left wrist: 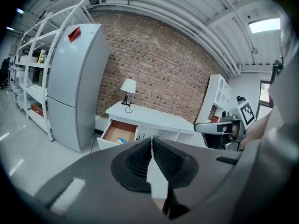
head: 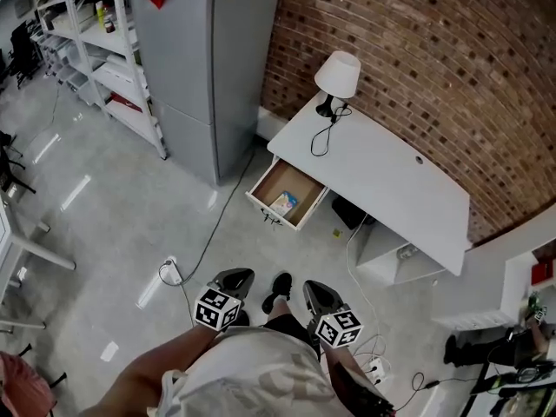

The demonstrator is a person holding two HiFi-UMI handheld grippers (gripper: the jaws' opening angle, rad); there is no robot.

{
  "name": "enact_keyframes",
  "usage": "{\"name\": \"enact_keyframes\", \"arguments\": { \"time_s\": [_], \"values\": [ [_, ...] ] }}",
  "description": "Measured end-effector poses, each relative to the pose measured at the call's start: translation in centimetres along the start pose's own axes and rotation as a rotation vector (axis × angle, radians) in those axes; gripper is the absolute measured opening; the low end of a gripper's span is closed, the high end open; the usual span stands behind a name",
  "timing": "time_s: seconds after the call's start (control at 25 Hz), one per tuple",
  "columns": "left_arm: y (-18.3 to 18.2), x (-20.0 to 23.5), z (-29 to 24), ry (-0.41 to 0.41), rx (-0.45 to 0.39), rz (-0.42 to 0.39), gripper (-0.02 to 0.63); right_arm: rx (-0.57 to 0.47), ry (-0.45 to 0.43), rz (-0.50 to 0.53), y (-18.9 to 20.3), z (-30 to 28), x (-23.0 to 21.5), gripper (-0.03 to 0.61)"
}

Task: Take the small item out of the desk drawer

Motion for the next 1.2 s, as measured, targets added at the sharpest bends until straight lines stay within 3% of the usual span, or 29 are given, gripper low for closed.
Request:
{"name": "enact_keyframes", "arguments": {
  "time_s": [0.6, 1.2],
  "values": [
    [0.3, 1.1, 0.5, 0.0, -0.001, 0.024, 0.015, 0.022, -0.002, -0.001, -0.1, -1.6, 1.1, 0.006],
    [-0.7, 3.2, -2.8, 0.002, 0.043, 0.048, 0.015, 0.07, -0.009, -0.026, -0.7, -5.4, -1.1, 0.006]
  ]
}}
Point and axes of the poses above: the fingertips, and each gripper's own axes: z backward along the fingers, x to its left, y out of its underside, the point moved 1 cm from there along z, backward along the fingers, and after that the axes turned 14 degrees about y, right-handed, at the moved point
